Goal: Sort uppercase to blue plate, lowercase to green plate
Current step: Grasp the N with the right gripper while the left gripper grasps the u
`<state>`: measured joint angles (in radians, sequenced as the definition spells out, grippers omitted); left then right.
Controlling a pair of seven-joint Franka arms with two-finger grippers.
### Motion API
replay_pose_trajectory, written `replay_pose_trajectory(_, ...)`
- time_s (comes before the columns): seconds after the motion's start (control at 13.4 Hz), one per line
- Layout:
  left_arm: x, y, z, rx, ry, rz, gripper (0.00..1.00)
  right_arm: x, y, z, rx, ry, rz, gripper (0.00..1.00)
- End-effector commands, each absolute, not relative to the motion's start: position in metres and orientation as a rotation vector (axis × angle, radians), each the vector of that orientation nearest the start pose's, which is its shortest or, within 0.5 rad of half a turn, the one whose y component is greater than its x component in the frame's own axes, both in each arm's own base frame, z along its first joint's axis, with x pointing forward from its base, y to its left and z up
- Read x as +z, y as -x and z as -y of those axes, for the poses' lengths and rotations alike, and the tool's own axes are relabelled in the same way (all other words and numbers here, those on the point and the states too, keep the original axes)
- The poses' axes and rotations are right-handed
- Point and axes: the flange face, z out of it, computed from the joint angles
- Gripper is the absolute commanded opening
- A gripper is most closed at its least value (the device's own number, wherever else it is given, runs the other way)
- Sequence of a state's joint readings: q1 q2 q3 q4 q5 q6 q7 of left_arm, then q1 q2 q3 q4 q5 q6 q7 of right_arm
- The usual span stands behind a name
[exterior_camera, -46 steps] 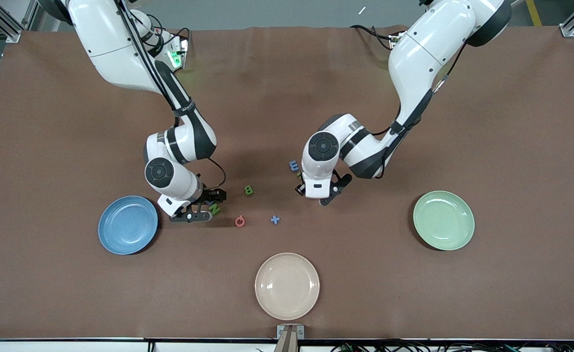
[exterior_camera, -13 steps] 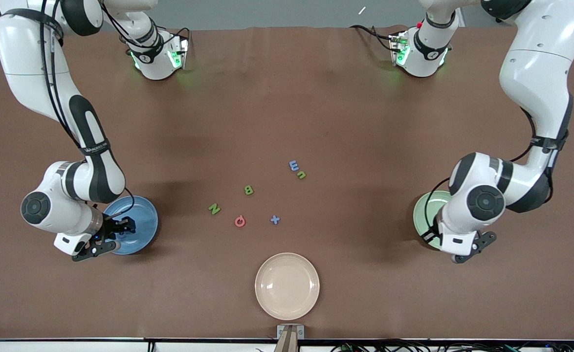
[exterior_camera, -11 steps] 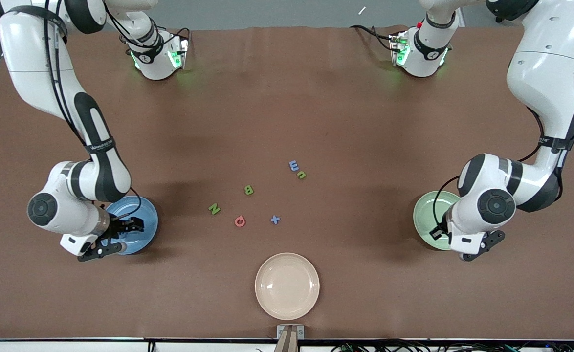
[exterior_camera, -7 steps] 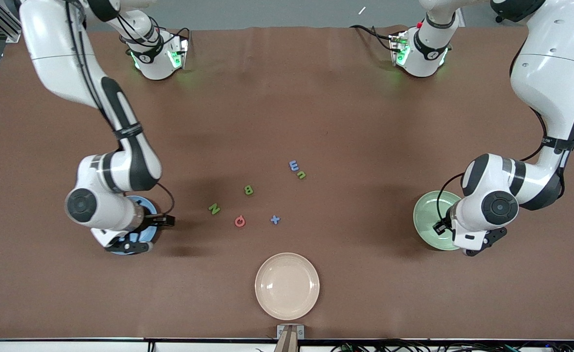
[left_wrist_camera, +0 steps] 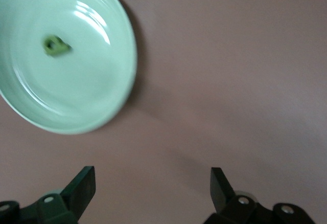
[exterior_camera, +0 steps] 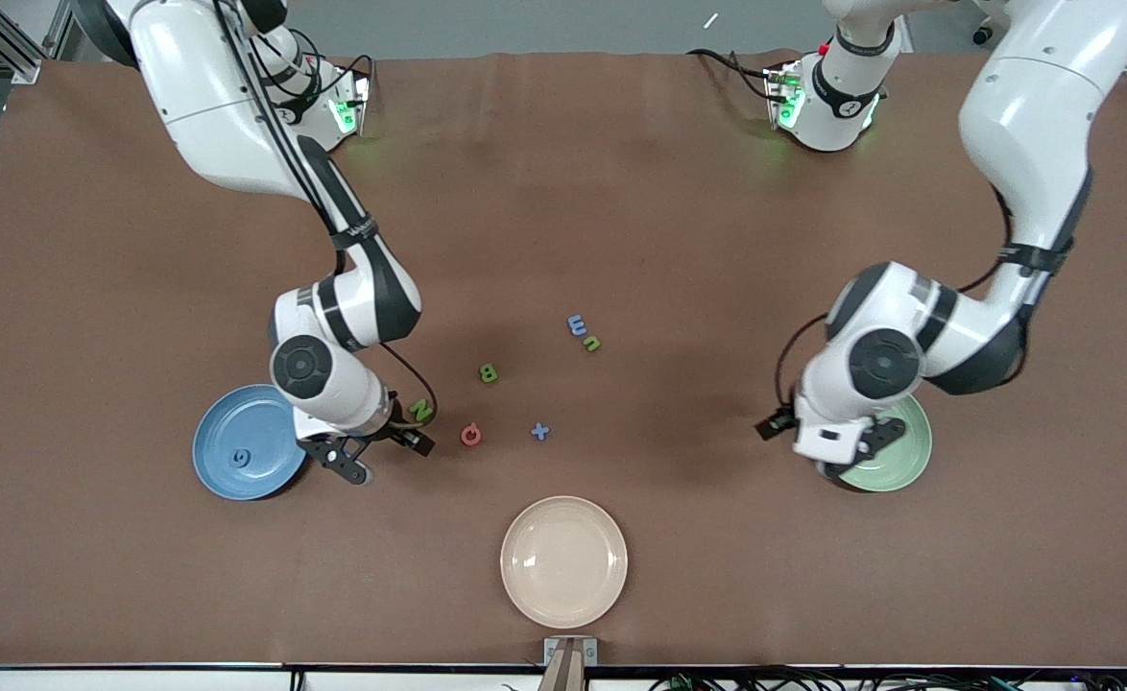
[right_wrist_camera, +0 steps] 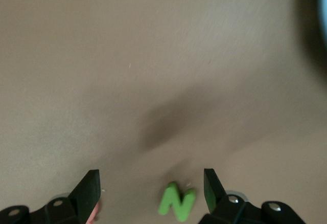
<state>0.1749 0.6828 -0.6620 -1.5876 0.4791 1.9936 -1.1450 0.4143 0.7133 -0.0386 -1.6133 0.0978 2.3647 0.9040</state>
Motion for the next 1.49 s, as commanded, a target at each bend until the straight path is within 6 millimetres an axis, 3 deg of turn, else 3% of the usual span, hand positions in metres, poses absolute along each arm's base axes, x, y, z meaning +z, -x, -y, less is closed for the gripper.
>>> replay_pose_trajectory(0.0,0.278,-0.611,0.299,0.077,2.961,0.800,0.94,0.197,-0.633,-0.268,0.006,2.944,-0.965,0.90)
replay_pose_trajectory(0.15,0.266,-0.591,0.349,0.055,3.004,0.838,0.80,0.186,-0.622,-0.266,0.035,2.963,-0.964,0.90)
replay_pose_trajectory(0.37,0.242,-0.556,0.414,0.026,3.034,0.916,0.73,0.178,-0.614,-0.265,0.055,2.982,-0.960,0.88)
replay_pose_trajectory(0.52,0.230,-0.532,0.446,0.006,3.026,0.909,0.71,0.177,-0.612,-0.265,0.058,2.989,-0.953,0.75)
replay_pose_trajectory(0.82,0.207,-0.507,0.470,0.010,2.991,0.983,0.62,0.177,-0.611,-0.265,0.070,2.998,-0.948,0.24)
replay_pose_trajectory(0.97,0.197,-0.498,0.476,0.025,2.978,0.990,0.60,0.181,-0.613,-0.264,0.066,2.994,-0.950,0.06)
replay_pose_trajectory(1.19,0.185,-0.490,0.485,0.048,2.998,0.978,0.57,0.203,-0.630,-0.248,0.064,3.004,-0.912,0.04)
replay_pose_trajectory(1.27,0.182,-0.489,0.485,0.053,2.996,0.980,0.56,0.219,-0.643,-0.231,0.100,3.043,-0.799,0.04)
replay_pose_trajectory(1.41,0.177,-0.486,0.486,0.063,2.976,1.017,0.52,0.247,-0.674,-0.164,0.199,3.071,-0.632,0.04)
